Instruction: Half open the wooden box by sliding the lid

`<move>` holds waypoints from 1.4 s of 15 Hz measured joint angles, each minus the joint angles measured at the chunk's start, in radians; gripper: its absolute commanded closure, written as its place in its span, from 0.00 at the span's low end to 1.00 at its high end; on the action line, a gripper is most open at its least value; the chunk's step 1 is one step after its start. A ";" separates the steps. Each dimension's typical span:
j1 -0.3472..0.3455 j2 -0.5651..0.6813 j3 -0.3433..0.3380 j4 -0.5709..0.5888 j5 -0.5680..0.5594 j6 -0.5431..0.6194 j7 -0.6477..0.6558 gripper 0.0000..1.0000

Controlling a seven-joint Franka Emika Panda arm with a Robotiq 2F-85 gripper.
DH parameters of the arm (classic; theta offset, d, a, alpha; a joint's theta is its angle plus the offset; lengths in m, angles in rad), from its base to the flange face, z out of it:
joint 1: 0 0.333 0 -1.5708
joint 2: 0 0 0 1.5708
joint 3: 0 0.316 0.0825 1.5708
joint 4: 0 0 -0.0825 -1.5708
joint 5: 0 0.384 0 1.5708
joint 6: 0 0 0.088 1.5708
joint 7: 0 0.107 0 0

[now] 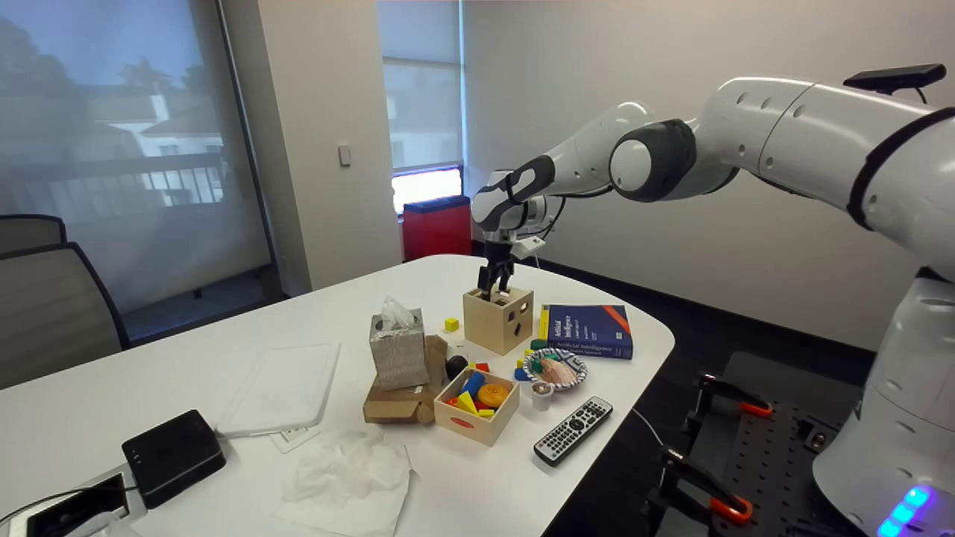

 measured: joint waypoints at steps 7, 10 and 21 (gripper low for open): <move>0.030 0.009 -0.047 0.022 -0.001 0.000 0.038 0.00; 0.039 0.010 -0.074 0.027 -0.004 0.000 0.058 0.00; 0.055 0.011 -0.146 0.028 -0.005 0.000 0.111 0.00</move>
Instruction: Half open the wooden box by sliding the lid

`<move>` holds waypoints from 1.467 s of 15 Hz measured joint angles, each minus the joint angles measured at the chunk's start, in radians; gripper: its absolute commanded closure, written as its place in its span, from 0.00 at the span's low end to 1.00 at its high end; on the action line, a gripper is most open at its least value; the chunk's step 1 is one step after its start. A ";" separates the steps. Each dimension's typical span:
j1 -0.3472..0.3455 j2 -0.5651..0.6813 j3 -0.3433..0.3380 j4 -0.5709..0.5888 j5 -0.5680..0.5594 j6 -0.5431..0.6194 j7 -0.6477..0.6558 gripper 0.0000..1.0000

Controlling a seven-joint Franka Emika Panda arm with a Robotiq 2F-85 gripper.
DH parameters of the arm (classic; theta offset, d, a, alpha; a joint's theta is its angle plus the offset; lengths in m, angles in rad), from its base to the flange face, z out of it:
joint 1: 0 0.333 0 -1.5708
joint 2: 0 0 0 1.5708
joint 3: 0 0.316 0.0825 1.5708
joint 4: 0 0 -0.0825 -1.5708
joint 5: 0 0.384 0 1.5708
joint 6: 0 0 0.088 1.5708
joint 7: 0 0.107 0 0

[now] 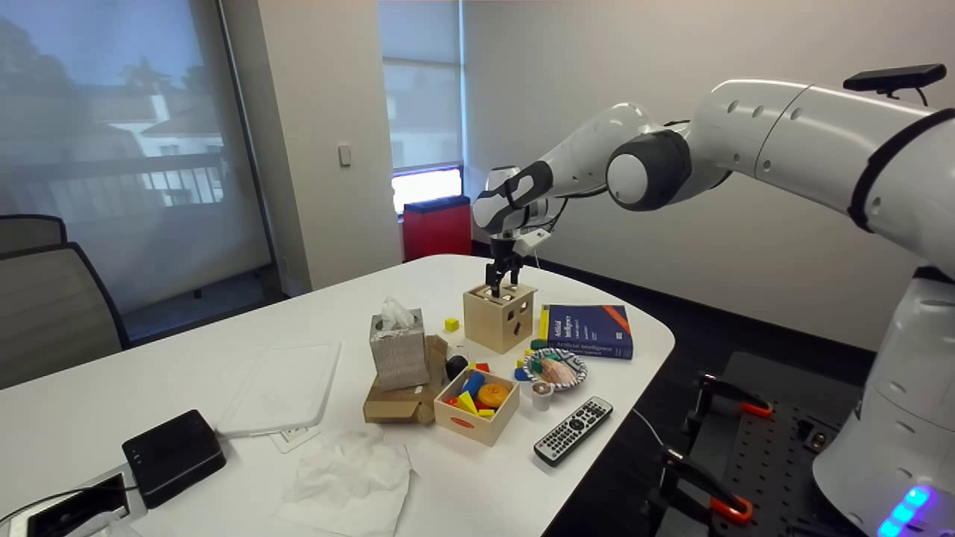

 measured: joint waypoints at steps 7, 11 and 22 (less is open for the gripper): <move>0.000 0.001 -0.018 0.000 0.000 0.000 0.001 0.00; 0.005 0.003 -0.032 0.003 0.000 0.000 0.004 0.00; 0.013 0.008 -0.083 0.007 0.000 -0.001 0.066 0.00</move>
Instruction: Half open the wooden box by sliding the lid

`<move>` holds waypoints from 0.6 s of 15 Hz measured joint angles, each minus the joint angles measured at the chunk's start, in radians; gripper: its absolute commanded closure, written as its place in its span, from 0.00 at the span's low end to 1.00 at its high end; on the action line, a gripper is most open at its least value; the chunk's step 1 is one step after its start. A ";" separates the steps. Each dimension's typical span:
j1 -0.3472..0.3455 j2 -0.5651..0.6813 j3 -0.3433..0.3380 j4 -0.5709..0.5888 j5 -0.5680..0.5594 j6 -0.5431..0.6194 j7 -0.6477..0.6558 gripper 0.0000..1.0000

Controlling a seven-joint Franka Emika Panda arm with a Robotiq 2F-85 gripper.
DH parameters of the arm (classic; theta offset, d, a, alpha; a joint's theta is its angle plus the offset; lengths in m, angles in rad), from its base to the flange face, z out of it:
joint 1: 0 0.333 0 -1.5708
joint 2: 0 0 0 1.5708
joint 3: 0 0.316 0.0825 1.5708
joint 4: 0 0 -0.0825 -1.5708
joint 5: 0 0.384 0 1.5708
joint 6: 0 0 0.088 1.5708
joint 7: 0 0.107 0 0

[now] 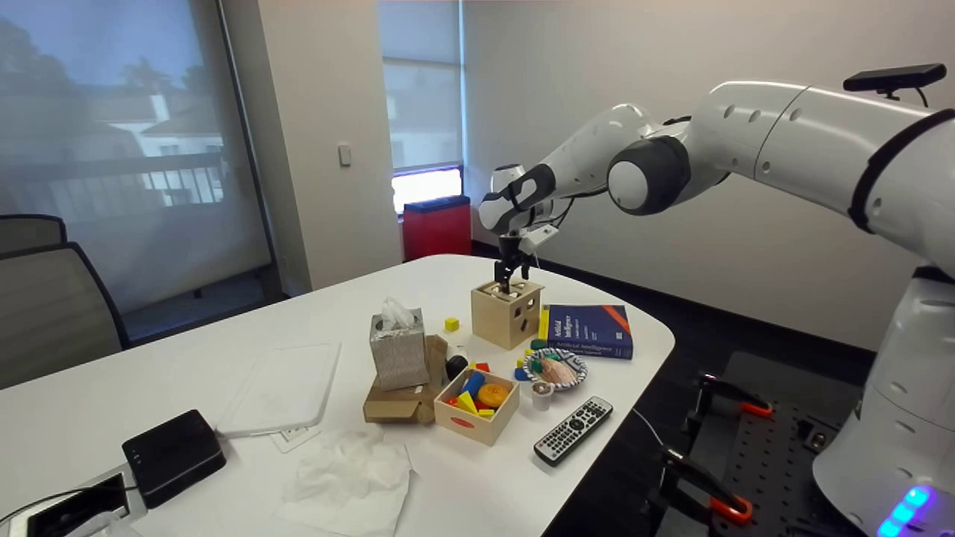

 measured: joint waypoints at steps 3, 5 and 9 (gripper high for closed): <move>0.000 0.001 -0.013 0.000 0.000 0.000 0.015 0.00; 0.000 0.001 -0.020 0.000 0.000 0.000 0.020 0.00; -0.001 0.003 -0.033 0.000 0.000 0.000 0.037 0.00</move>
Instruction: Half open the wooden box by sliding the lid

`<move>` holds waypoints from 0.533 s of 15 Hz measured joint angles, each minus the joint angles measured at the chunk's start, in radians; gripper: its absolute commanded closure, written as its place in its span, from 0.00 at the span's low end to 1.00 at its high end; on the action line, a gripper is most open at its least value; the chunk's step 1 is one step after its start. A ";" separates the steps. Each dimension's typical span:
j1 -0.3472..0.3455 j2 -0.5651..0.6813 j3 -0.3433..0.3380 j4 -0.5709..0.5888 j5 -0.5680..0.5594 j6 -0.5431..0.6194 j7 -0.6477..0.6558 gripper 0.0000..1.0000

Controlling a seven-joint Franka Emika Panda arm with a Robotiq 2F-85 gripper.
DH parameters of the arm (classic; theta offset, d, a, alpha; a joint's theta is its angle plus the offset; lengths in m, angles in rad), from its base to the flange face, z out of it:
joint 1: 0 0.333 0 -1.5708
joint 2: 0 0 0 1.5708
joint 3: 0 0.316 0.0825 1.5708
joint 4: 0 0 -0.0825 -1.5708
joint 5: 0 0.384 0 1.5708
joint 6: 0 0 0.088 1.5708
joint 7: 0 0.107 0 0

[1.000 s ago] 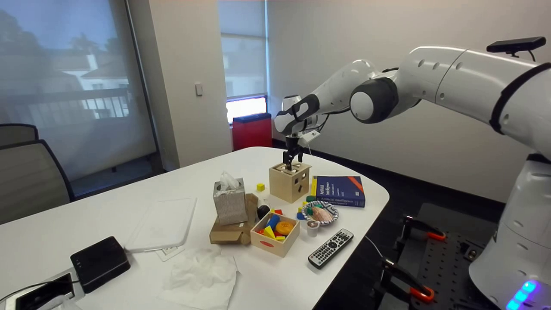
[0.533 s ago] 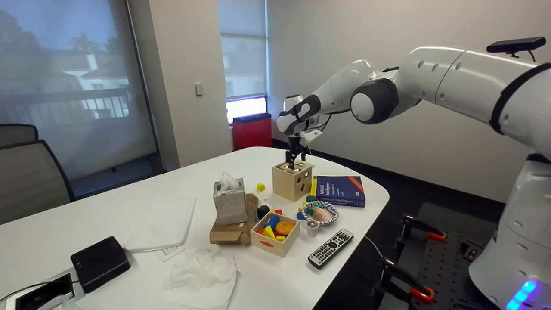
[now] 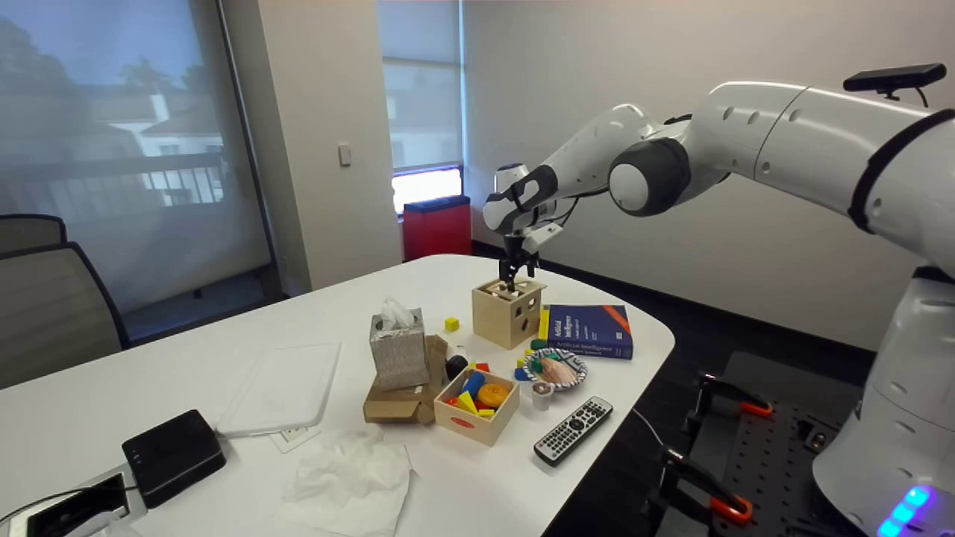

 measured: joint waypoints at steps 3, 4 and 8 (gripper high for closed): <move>0.000 0.001 -0.006 0.000 0.000 0.000 0.006 0.00; 0.000 0.001 -0.008 0.000 0.000 0.000 0.012 0.00; -0.001 0.002 -0.014 0.001 0.000 0.000 0.016 0.00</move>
